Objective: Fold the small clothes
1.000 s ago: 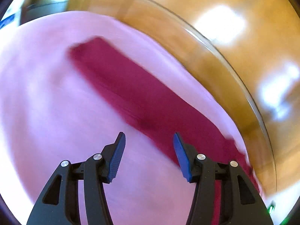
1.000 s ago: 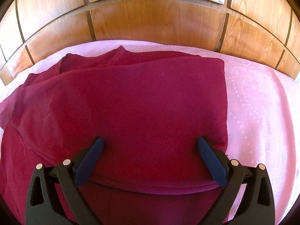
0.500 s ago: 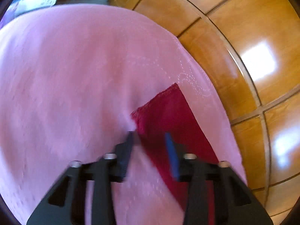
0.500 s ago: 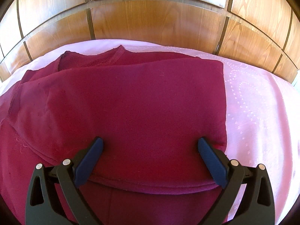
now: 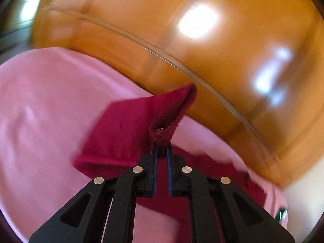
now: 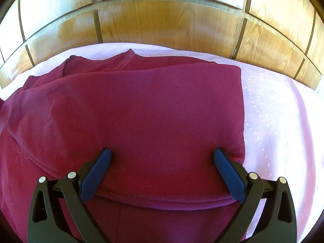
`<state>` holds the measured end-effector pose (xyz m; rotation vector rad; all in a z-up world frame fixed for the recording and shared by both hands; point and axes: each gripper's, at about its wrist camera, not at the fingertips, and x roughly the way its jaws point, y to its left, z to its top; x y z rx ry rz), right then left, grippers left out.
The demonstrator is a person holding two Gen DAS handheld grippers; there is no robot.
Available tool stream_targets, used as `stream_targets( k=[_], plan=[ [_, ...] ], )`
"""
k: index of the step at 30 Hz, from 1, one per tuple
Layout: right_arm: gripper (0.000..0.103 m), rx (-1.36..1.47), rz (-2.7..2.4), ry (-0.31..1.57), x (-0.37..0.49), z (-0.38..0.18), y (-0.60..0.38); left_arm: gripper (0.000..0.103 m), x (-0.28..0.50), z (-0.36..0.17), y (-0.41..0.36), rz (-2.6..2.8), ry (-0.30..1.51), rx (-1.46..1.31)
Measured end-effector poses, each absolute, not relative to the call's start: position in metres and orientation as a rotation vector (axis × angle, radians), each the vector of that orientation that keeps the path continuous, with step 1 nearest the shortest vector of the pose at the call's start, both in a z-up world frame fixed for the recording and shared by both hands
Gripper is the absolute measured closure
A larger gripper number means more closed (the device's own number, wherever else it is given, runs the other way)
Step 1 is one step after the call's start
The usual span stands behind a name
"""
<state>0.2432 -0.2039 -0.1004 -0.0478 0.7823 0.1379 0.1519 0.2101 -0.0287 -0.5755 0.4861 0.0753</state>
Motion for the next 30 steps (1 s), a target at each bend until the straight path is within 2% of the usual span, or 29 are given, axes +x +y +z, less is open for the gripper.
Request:
stream_targets(
  k=[3, 7, 8, 9, 10, 11, 12, 18, 19, 21, 25, 26, 30],
  plan=[
    [0.002, -0.043, 0.141, 0.782, 0.243, -0.100, -0.205, 0.096, 0.169, -0.044, 0.140, -0.013, 0.558, -0.471],
    [0.002, -0.035, 0.146, 0.781, 0.244, -0.101, -0.206, 0.096, 0.191, -0.068, 0.085, -0.050, 0.647, -0.374],
    [0.002, -0.034, 0.147, 0.781, 0.244, -0.101, -0.206, 0.094, 0.189, -0.074, 0.076, -0.049, 0.658, -0.350],
    [0.002, -0.032, 0.148, 0.781, 0.244, -0.101, -0.206, 0.079, 0.187, -0.079, 0.066, -0.054, 0.670, -0.329],
    [0.002, -0.030, 0.149, 0.781, 0.244, -0.101, -0.206, 0.072, 0.187, -0.081, 0.061, -0.067, 0.678, -0.326],
    [0.002, -0.030, 0.149, 0.780, 0.244, -0.101, -0.206, 0.058, 0.181, -0.083, 0.057, -0.080, 0.671, -0.333],
    [0.002, -0.028, 0.150, 0.780, 0.245, -0.101, -0.207, 0.050, 0.172, -0.084, 0.055, -0.079, 0.654, -0.337],
    [0.003, -0.027, 0.152, 0.795, 0.248, -0.095, -0.206, 0.050, 0.118, -0.102, 0.043, -0.068, 0.643, -0.269],
    [0.005, -0.018, 0.165, 0.786, 0.246, -0.087, -0.204, 0.050, 0.108, -0.108, 0.042, -0.064, 0.648, -0.244],
    [0.018, 0.041, 0.243, 0.773, 0.241, -0.074, -0.198, 0.050, 0.096, -0.120, 0.037, -0.062, 0.659, -0.207],
    [0.022, 0.184, 0.614, 0.831, 0.234, -0.045, -0.141, 0.050, 0.091, -0.136, 0.035, -0.068, 0.667, -0.184],
    [0.024, 0.188, 0.679, 0.848, 0.234, -0.040, -0.122, 0.047, 0.092, -0.136, 0.036, -0.077, 0.670, -0.196],
    [0.029, 0.249, 0.832, 0.992, 0.249, -0.046, -0.051, 0.044, 0.091, -0.142, 0.041, -0.112, 0.661, -0.238]
  ],
)
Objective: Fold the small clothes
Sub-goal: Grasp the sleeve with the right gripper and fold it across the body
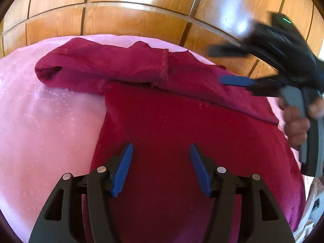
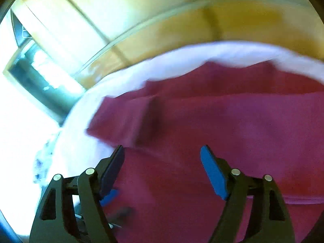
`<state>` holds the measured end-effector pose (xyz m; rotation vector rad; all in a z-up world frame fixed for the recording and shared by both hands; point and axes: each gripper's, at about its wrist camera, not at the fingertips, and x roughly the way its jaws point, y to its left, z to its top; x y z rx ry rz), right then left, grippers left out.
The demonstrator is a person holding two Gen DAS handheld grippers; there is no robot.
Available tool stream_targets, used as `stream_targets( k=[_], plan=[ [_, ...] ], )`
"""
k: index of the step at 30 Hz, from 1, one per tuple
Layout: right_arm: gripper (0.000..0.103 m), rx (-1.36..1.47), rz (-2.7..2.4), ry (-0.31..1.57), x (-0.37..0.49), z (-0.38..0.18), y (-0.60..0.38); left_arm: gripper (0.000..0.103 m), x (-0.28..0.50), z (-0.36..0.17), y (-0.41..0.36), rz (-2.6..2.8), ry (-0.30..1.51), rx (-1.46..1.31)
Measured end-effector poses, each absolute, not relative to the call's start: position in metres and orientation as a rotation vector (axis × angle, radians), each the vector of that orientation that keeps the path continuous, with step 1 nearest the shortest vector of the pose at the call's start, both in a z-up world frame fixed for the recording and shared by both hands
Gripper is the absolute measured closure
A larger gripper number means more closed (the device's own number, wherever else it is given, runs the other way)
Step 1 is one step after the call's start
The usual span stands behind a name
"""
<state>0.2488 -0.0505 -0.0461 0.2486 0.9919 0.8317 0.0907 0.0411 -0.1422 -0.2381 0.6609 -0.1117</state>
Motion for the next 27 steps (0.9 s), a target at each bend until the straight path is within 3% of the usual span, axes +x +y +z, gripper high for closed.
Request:
stream_targets(
  k=[2, 4, 6, 9, 19, 23, 27],
  plan=[
    [0.033, 0.251, 0.816, 1.042, 0.260, -0.055, -0.023, 0.043, 0.091, -0.143, 0.042, -0.125, 0.657, -0.251],
    [0.045, 0.280, 0.798, 1.082, 0.271, -0.066, -0.006, 0.040, 0.088, -0.145, 0.042, -0.135, 0.650, -0.254],
    [0.079, 0.255, 0.753, 1.083, 0.278, -0.070, 0.011, 0.039, 0.088, -0.147, 0.042, -0.141, 0.650, -0.256],
    [0.096, 0.195, 0.724, 1.015, 0.269, -0.056, 0.019, 0.037, 0.089, -0.148, 0.041, -0.150, 0.646, -0.258],
    [0.098, 0.180, 0.715, 0.614, 0.213, 0.079, -0.071, 0.037, 0.091, -0.148, 0.037, -0.139, 0.653, -0.244],
    [0.098, 0.198, 0.584, 0.591, 0.216, 0.078, -0.137, 0.037, 0.093, -0.148, 0.035, -0.132, 0.657, -0.233],
    [0.098, 0.272, 0.442, 0.664, 0.231, 0.039, -0.199, 0.037, 0.095, -0.147, 0.034, -0.123, 0.662, -0.219]
  ],
)
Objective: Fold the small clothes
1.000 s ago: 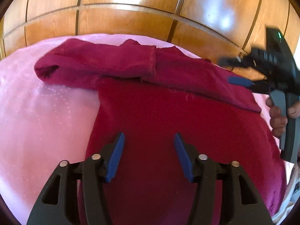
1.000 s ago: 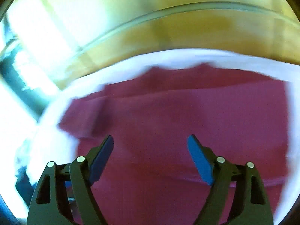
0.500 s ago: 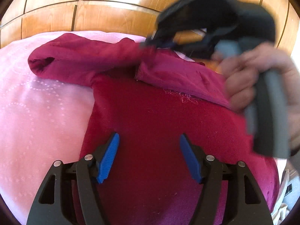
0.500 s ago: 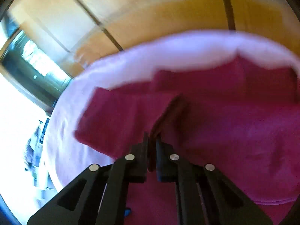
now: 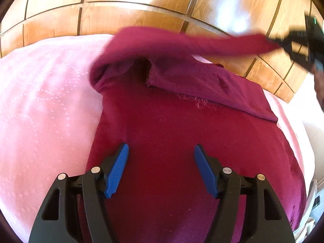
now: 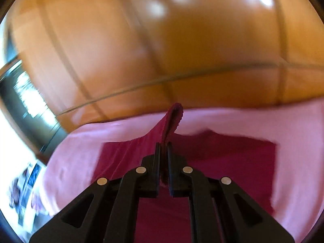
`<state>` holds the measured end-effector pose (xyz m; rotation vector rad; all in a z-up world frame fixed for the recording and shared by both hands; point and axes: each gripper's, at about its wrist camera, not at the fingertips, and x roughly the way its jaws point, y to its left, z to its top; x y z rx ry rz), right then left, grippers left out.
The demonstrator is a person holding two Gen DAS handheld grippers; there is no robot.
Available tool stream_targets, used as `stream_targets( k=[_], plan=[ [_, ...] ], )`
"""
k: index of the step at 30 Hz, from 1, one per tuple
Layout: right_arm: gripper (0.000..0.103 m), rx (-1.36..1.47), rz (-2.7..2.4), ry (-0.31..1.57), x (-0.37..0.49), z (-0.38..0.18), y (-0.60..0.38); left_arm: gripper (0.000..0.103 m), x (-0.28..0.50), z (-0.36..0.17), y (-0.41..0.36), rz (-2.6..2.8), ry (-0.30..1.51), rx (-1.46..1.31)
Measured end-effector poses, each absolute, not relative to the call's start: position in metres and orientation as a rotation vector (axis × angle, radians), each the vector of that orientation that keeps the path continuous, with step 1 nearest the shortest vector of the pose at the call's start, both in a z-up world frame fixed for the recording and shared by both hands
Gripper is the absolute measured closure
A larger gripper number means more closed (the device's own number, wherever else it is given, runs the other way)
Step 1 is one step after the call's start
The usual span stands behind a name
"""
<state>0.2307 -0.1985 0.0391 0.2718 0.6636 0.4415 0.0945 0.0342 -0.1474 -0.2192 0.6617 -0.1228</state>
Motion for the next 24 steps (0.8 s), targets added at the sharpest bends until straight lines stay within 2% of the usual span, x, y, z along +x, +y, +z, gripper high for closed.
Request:
stream_targets(
  k=[9, 15, 17, 18, 19, 22, 24],
  plan=[
    [0.098, 0.364, 0.203, 0.874, 0.263, -0.074, -0.268, 0.036, 0.097, -0.146, 0.032, -0.103, 0.677, -0.183],
    [0.096, 0.368, 0.197, 0.873, 0.259, -0.076, -0.273, 0.035, 0.098, -0.133, 0.030, -0.102, 0.736, -0.157],
    [0.087, 0.321, 0.179, 0.852, 0.252, -0.065, -0.271, 0.036, 0.098, -0.121, 0.036, -0.086, 0.722, -0.150],
    [0.072, 0.304, 0.174, 0.838, 0.249, -0.061, -0.269, 0.036, 0.099, -0.116, 0.041, -0.075, 0.711, -0.145],
    [0.066, 0.292, 0.173, 0.811, 0.245, -0.054, -0.270, 0.036, 0.101, -0.106, 0.050, -0.059, 0.696, -0.157],
    [0.063, 0.268, 0.219, 0.746, 0.232, -0.038, -0.264, 0.036, 0.117, -0.087, 0.081, -0.051, 0.667, -0.254],
    [0.058, 0.221, 0.247, 0.725, 0.231, -0.033, -0.246, 0.035, 0.135, -0.081, 0.100, -0.027, 0.665, -0.305]
  ],
)
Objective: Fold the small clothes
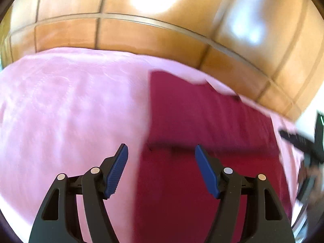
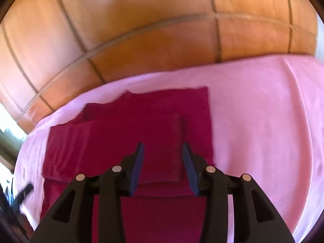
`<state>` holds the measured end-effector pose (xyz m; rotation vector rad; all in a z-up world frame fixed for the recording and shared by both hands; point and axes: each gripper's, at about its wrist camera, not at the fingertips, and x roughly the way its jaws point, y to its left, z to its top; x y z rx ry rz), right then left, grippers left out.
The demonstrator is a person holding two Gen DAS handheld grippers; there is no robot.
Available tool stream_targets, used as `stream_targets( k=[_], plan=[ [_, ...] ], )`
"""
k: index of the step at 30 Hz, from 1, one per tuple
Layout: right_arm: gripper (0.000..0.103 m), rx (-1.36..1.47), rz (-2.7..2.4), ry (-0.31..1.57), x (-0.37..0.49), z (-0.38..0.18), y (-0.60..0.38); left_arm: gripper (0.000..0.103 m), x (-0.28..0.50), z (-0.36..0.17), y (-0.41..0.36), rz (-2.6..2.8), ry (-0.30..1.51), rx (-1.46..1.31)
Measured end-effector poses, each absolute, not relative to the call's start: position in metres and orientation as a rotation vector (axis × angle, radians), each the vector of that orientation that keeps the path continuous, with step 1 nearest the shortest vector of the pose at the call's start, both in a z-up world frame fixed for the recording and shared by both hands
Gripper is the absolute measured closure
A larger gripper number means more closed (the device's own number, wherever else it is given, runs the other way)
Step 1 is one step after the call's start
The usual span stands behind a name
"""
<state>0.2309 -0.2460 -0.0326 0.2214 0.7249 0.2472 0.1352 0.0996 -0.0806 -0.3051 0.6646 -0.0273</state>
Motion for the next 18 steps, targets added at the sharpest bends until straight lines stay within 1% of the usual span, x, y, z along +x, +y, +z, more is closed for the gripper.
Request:
stream_targets(
  k=[3, 5, 7, 10, 16, 17, 18],
  plan=[
    [0.054, 0.121, 0.284, 0.705, 0.230, -0.034, -0.222, 0.035, 0.174, -0.079, 0.127, -0.019, 0.686, -0.397],
    [0.053, 0.063, 0.275, 0.725, 0.237, -0.044, -0.209, 0.035, 0.193, -0.080, 0.138, -0.035, 0.700, -0.444],
    [0.053, 0.053, 0.254, 0.751, 0.245, -0.057, -0.206, 0.032, 0.215, -0.083, 0.147, -0.050, 0.719, -0.493],
    [0.053, 0.059, 0.214, 0.779, 0.249, -0.073, -0.213, 0.032, 0.243, -0.088, 0.152, -0.079, 0.734, -0.543],
    [0.050, 0.057, 0.232, 0.746, 0.241, -0.083, -0.222, 0.032, 0.291, -0.101, 0.157, -0.143, 0.766, -0.623],
    [0.050, 0.054, 0.231, 0.744, 0.241, -0.084, -0.220, 0.046, 0.297, -0.103, 0.154, -0.164, 0.773, -0.629],
    [0.050, 0.051, 0.229, 0.742, 0.242, -0.085, -0.218, 0.077, 0.299, -0.103, 0.150, -0.185, 0.776, -0.625]
  ],
)
